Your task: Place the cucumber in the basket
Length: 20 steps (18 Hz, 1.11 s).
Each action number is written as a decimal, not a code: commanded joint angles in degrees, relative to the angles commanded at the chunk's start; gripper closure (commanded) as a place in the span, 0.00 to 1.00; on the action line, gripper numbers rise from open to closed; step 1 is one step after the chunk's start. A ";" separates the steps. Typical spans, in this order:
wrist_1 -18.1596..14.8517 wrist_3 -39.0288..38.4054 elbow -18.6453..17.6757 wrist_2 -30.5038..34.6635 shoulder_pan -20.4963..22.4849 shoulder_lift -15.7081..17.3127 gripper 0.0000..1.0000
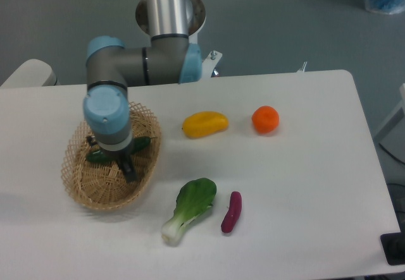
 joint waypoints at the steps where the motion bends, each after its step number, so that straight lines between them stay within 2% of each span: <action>1: -0.09 1.05 0.62 0.09 1.23 -0.09 0.00; 4: -0.09 9.12 1.33 1.05 4.39 -0.18 0.00; 6: 0.17 11.59 2.29 1.14 6.94 -0.70 0.00; 9: 0.17 14.40 6.41 1.14 10.98 -3.68 0.00; 12: 0.26 15.03 10.28 1.58 13.36 -7.63 0.00; 15: -0.09 15.56 14.24 2.02 15.56 -10.10 0.00; 17: 0.00 15.82 15.91 2.02 15.91 -11.60 0.00; 20: 0.26 19.41 16.53 2.11 17.67 -12.30 0.00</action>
